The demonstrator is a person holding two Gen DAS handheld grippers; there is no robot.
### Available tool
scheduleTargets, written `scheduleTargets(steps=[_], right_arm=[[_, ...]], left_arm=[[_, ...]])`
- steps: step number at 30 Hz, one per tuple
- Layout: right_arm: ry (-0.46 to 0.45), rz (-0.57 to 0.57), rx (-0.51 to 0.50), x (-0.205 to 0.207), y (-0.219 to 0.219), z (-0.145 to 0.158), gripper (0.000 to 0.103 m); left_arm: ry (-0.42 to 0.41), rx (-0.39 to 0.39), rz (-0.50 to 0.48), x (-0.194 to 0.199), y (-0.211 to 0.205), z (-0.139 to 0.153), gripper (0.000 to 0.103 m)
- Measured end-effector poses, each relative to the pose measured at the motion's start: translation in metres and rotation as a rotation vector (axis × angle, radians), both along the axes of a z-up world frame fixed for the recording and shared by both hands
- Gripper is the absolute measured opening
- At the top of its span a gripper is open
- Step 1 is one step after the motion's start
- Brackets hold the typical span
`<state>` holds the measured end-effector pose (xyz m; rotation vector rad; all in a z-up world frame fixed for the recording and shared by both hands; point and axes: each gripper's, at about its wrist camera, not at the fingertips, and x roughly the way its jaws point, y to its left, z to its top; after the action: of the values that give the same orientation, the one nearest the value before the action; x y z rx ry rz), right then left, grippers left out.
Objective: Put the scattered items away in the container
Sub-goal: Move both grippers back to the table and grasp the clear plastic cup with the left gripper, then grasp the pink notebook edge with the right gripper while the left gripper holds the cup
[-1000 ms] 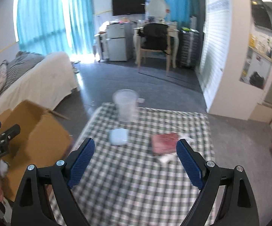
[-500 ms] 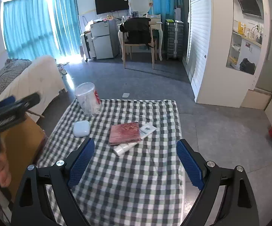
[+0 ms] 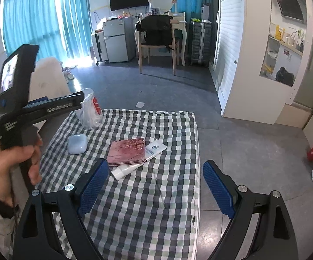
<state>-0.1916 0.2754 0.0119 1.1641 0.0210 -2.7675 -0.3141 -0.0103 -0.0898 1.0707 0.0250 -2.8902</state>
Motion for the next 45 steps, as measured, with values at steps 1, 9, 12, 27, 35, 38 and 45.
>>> scheduleTargets(steps=[1,9,12,27,35,38,45], right_arm=[[0.0,0.001,-0.003,-0.001,0.0,-0.001,0.089],[-0.02,0.001,-0.005,-0.018,0.001,-0.014,0.089],[-0.027,0.007,0.002,-0.023,0.0,-0.019,0.089],[-0.115,0.151,0.08,-0.056,-0.048,-0.071,0.089],[-0.165,0.125,0.001,-0.066,-0.04,-0.086,0.089],[-0.191,0.125,-0.056,-0.068,-0.038,-0.089,0.089],[-0.207,0.119,-0.047,-0.07,-0.047,-0.093,0.089]], left_arm=[[-0.001,-0.006,0.0,-0.003,0.002,-0.003,0.103],[-0.017,-0.054,0.003,-0.032,0.013,-0.027,0.103],[-0.021,-0.056,0.004,-0.039,0.015,-0.032,0.103],[-0.059,-0.016,-0.009,-0.049,0.005,-0.043,0.063],[-0.06,0.02,0.001,-0.044,0.0,-0.039,0.063],[-0.062,0.039,0.01,-0.038,-0.005,-0.034,0.063],[-0.031,0.056,0.017,-0.012,-0.018,-0.011,0.063]])
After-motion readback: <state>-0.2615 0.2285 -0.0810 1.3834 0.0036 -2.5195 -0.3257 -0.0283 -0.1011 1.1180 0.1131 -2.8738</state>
